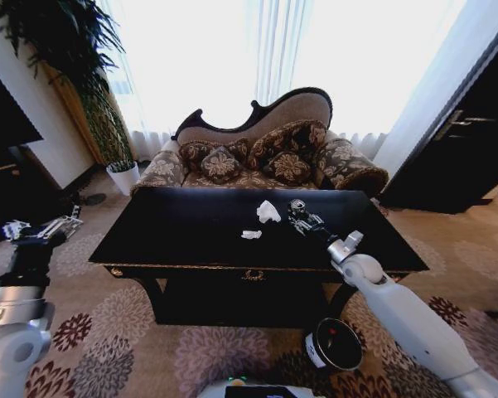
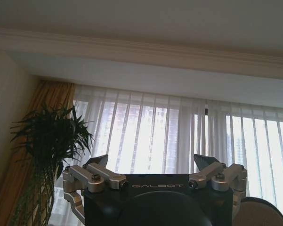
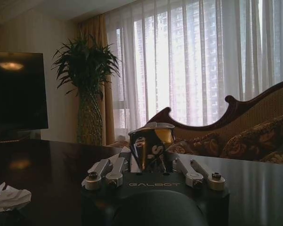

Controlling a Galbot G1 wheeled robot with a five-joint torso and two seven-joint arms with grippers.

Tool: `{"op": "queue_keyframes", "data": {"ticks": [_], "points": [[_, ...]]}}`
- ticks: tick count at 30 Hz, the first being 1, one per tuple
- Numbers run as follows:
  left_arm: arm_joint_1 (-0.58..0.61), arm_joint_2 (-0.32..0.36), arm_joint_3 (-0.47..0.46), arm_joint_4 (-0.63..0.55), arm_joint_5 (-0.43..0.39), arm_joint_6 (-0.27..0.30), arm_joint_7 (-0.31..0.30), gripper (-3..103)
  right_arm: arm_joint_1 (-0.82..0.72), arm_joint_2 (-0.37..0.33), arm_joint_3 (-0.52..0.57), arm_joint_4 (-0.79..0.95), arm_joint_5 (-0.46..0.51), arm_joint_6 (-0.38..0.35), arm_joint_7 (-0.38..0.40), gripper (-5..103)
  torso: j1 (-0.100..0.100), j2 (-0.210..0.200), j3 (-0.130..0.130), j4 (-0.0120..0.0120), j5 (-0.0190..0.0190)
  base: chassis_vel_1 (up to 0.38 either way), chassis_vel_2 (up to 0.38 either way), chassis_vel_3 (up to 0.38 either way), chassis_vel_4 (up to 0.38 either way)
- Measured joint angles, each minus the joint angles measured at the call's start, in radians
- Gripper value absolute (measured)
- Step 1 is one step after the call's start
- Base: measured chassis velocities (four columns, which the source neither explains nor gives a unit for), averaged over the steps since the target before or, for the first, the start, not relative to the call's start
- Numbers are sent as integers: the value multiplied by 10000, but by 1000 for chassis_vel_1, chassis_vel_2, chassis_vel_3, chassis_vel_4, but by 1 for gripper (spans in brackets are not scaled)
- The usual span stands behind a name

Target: Move to the front of the table and place the trash on the table into the trash bin.

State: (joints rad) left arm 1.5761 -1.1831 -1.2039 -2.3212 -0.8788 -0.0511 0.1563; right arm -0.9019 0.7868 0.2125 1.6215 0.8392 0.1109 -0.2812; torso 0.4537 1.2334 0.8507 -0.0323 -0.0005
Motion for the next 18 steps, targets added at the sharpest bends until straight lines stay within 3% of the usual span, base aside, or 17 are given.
{"op": "queue_keyframes", "data": {"ticks": [2, 9, 12, 18], "points": [[1, -15, 18, 0, 26, -11, 1, 100, -24, 2, 17, 11, -23, 0, 4, 37, 0, 0, 0, 0, 0, 0, 0, 0, 0], [35, -93, 90, -52, 80, -42, 10, 100, -344, 17, 318, 219, 75, 17, -50, 5, 1, -3, 3, 0, 8, 0, 0, 0, 0], [38, -89, 68, -52, 76, -45, 10, 100, -506, -13, 504, 326, 109, 9, -117, 2, 3, -6, 5, 0, 14, 0, 0, 0, 0], [38, -93, 65, -94, 59, -65, 11, 100, -1714, -100, 1995, 1569, 486, -181, -526, 0, 4, -7, 3, -1, 5, 0, 0, 0, 0]]}}
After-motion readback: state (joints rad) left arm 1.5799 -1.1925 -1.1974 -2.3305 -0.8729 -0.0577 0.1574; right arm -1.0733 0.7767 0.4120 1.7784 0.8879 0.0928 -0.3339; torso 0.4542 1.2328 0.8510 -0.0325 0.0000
